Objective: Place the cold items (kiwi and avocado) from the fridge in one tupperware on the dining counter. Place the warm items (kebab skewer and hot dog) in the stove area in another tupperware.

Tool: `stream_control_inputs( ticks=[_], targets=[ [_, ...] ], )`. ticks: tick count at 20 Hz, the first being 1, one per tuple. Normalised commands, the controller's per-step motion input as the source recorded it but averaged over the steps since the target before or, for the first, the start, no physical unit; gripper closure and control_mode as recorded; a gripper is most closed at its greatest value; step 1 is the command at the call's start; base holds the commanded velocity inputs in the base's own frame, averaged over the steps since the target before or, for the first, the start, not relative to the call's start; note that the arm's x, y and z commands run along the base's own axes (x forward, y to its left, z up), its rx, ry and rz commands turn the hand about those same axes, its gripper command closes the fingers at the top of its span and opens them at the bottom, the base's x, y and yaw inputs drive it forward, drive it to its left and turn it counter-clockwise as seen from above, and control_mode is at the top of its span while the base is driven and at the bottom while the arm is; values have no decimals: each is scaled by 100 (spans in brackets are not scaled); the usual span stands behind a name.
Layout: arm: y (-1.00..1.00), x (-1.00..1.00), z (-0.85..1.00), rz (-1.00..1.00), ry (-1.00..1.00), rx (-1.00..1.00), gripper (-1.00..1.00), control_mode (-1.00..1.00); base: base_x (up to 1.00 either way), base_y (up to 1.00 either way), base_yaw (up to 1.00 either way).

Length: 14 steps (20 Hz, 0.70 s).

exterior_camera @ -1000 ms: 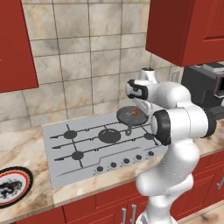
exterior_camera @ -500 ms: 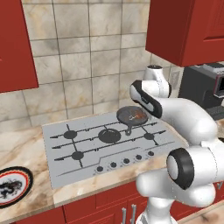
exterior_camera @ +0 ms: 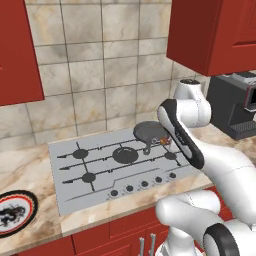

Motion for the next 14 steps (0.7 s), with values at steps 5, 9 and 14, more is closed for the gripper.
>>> stream_control_inputs(
  ticks=[5, 9, 14],
  targets=[
    [0, -50, 25, -67, 1, -3, 100, -100, 0, 0, 0],
    [0, -23, 30, -74, 1, -1, 100, -100, 0, 0, 0],
    [0, -69, 8, -59, 0, 5, 100, -100, 0, 0, 0]
  ],
)
